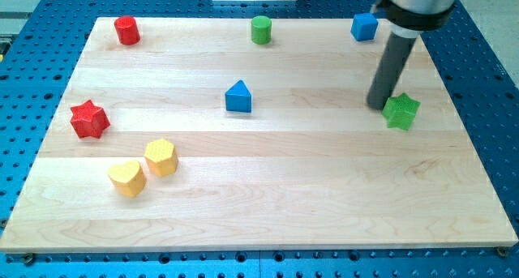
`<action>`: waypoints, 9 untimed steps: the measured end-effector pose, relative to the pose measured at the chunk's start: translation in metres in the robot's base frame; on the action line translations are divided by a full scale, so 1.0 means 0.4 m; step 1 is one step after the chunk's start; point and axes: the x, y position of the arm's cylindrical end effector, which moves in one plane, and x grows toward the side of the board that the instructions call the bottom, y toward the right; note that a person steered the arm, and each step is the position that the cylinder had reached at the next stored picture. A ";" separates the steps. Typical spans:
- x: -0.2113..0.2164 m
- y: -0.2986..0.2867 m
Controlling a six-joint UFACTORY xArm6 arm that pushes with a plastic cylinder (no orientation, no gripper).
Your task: Place your hand to the left of the green star
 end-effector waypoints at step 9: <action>-0.160 -0.226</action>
